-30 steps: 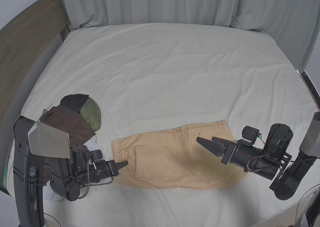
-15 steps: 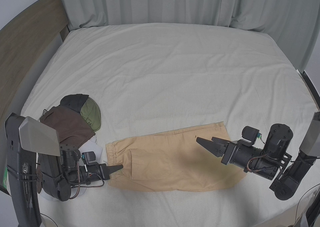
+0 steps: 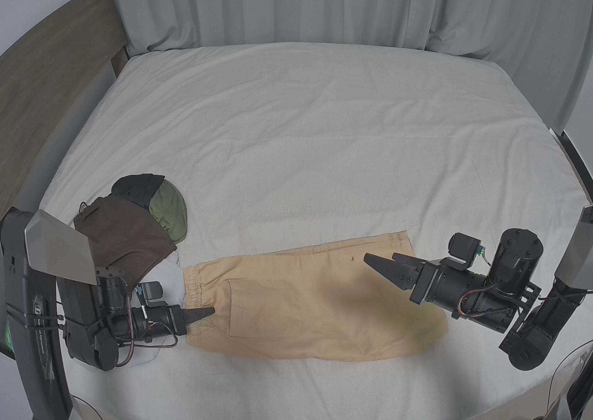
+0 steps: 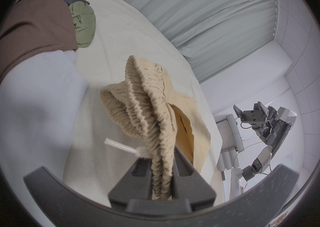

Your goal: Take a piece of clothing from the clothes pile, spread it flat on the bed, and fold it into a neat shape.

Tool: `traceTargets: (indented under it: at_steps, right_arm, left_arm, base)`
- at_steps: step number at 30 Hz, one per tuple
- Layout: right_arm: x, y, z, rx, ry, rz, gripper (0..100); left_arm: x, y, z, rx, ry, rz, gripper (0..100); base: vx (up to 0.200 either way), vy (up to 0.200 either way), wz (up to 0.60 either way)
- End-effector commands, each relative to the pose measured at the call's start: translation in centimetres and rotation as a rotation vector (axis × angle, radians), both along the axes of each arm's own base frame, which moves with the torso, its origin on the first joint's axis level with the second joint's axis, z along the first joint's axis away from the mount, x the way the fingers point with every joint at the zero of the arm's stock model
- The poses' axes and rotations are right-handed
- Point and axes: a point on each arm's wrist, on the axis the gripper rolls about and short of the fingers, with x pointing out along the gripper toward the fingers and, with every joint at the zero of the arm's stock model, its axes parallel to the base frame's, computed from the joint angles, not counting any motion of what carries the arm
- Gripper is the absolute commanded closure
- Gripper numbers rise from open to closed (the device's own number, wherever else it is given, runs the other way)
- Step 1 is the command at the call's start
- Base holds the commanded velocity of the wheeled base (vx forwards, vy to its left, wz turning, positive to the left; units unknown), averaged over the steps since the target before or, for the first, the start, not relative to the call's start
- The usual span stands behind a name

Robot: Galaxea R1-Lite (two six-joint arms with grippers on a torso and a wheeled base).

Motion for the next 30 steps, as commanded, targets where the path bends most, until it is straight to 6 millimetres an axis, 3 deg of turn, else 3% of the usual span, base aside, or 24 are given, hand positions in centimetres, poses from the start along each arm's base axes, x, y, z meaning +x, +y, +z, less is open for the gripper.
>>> traceTargets:
  at_steps: [1,15,23,30]
  right_arm:
    - [0.0,0.0,0.0,0.001,-0.001,0.001,0]
    - [0.0,0.0,0.0,0.0,0.001,0.002,0]
    - [0.0,0.0,0.0,0.0,0.001,0.002,0]
    - [0.0,0.0,0.0,0.0,0.001,0.002,0]
  left_arm:
    - [-0.1,0.4,0.1,0.001,-0.004,0.005,100]
    - [-0.2,0.5,0.4,0.002,-0.021,-0.011,100]
    - [-0.6,-0.2,2.2,-0.007,-0.065,-0.03,100]
    - [-0.7,-0.2,2.6,-0.014,-0.063,-0.028,100]
  base:
    - [0.0,0.0,0.0]
    - [0.0,0.0,0.0]
    - [0.0,0.0,0.0]
    - [0.0,0.0,0.0]
